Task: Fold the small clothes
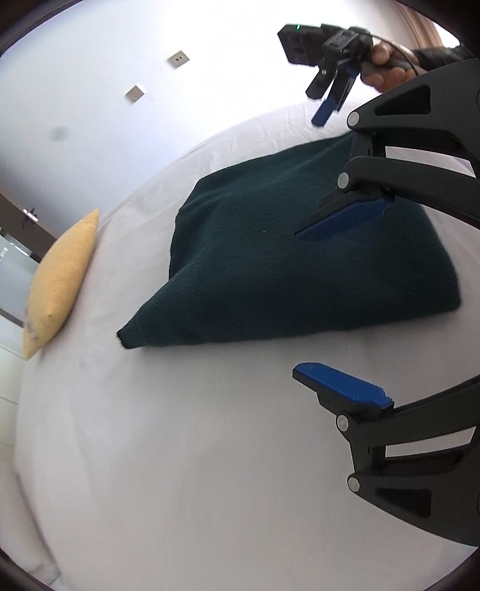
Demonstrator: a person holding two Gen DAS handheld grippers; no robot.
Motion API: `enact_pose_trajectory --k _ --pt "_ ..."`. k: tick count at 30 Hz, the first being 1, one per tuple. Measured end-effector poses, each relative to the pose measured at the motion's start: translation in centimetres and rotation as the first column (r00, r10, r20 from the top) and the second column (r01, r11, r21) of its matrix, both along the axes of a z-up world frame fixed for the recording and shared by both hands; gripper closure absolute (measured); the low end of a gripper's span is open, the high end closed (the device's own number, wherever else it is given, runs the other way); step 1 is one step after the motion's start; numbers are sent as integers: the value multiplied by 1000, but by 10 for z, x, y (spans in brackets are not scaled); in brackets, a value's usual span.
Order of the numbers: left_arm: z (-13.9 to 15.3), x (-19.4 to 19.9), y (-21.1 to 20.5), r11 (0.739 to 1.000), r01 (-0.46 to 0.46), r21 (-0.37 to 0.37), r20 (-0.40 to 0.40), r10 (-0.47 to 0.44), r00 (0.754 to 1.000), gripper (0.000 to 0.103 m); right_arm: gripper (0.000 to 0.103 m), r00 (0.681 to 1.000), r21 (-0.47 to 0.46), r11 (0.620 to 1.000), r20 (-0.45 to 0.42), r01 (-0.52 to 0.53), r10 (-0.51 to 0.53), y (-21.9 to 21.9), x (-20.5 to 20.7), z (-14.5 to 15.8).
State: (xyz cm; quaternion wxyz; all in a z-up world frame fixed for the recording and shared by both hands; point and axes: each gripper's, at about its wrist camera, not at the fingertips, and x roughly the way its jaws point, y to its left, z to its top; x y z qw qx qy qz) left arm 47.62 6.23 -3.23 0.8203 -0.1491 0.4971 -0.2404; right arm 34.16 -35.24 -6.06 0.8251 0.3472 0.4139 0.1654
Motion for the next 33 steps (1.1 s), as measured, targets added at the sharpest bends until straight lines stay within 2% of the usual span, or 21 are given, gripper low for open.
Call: enact_pose_trajectory --k 4,7,9,10,13,15,21,24,27,33 --pt "-27 29 -13 1000 7 -25 -127 -10 992 34 31 997 -29 999 -75 -25 23 7 39 -11" --pt "-38 40 -22 996 10 -90 -180 -26 983 33 31 989 -36 998 -146 -44 38 12 64 -24" --pt "-47 46 -27 992 0 -124 -224 -28 974 33 38 977 -59 996 -208 -60 47 17 77 -37" --pt "-50 49 -31 991 1 -131 -232 -32 972 34 39 976 -69 996 -212 -56 40 19 82 -41" --pt "-48 52 -42 996 10 -91 -233 -31 972 40 49 977 -98 993 -208 -67 45 24 86 -39" --pt "-44 53 -52 998 23 -55 -219 -34 975 45 60 976 -118 990 -213 -81 55 28 88 -40" --pt "-36 53 -61 999 25 -31 -195 -31 980 60 73 977 -182 980 -208 -75 36 37 82 -35" --pt "-27 51 -66 1000 28 -6 -175 -29 984 64 77 982 -277 959 -186 -68 16 50 77 -23" --pt "-16 44 -66 1000 23 10 -159 -22 987 66 79 990 -396 916 -140 -64 9 73 67 -2" --pt "22 7 -57 997 12 75 -72 -6 997 66 81 996 -453 888 -72 -76 48 109 34 33"
